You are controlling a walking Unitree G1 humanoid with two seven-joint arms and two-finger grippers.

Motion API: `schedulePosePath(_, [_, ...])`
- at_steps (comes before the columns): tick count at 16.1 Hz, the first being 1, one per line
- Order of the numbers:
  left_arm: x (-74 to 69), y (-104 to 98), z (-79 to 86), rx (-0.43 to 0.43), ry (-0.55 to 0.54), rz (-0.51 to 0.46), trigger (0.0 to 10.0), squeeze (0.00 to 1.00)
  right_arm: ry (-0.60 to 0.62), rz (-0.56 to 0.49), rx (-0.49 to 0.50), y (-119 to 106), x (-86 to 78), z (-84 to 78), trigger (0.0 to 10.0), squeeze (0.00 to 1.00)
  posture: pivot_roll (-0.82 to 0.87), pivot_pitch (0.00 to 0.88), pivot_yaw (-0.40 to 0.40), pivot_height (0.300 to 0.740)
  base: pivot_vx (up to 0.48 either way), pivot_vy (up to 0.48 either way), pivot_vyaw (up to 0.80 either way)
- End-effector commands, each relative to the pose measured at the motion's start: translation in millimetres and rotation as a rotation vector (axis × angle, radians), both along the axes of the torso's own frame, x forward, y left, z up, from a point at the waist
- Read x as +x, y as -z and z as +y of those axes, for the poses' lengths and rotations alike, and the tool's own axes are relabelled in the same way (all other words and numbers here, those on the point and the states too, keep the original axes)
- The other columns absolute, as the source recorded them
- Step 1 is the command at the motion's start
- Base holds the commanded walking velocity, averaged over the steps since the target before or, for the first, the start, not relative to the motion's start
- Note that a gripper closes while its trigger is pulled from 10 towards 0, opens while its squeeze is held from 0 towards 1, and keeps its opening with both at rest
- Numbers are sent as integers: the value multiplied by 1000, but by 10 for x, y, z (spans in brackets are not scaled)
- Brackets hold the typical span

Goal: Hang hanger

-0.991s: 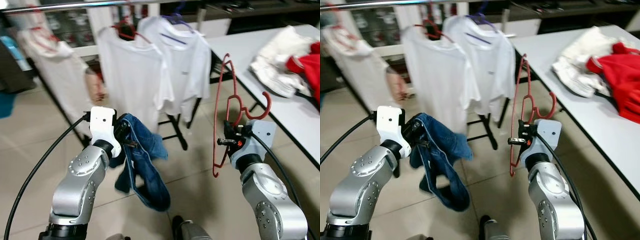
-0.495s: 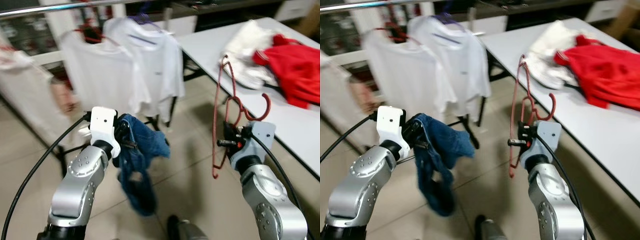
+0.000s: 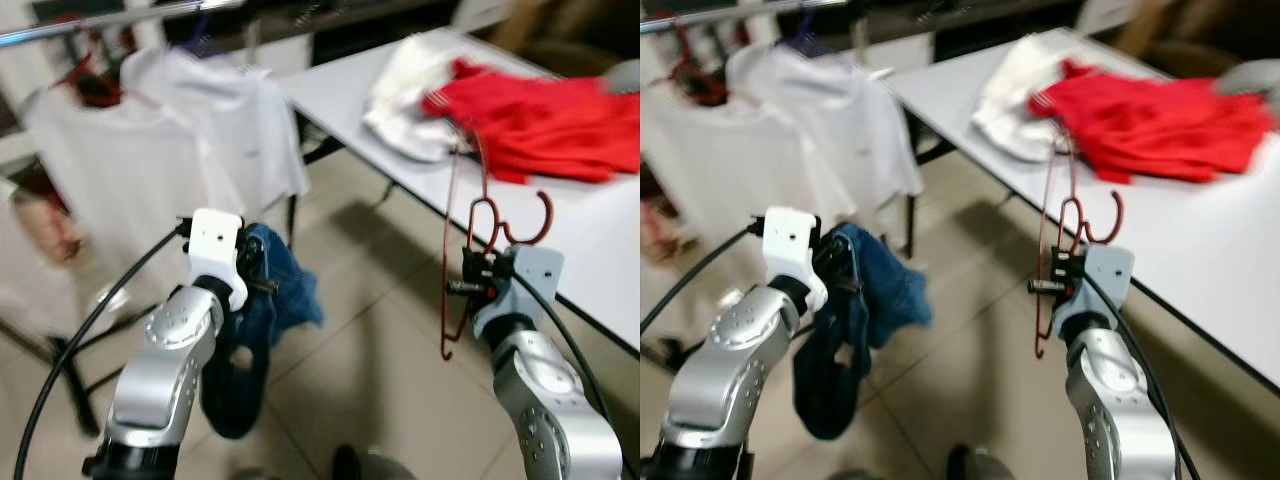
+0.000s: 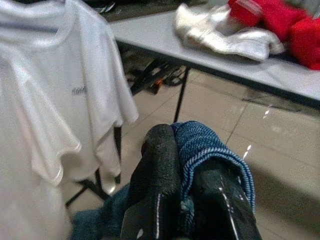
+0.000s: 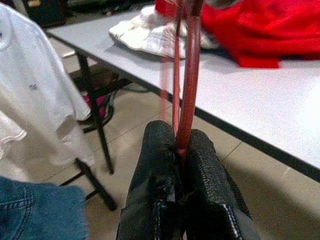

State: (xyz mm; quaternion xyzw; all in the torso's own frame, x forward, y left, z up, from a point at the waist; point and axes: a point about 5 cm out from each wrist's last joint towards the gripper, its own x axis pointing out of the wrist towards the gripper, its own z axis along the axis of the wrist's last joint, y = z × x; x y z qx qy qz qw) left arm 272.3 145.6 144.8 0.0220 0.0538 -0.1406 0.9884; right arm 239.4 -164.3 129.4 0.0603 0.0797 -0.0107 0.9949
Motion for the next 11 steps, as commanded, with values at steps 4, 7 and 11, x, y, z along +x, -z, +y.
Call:
schedulePosePath(4, [93,-40,-156,-27,47,-25,10000,0,64,3,-17,17,-36,-105,10000,0,86,40,45,740,0,0,-800])
schedulePosePath(7, [150,-45,-69,-33,3,-25,10000,0,18,-8,-23,-40,-5,20,10000,0,79,30,53,740,0,0,-800])
schedulePosePath(11, [181,-63,-23,-81,-17,-35,10000,0,44,5,-34,-29,-37,-31,10000,0,64,28,39,740,0,0,-800])
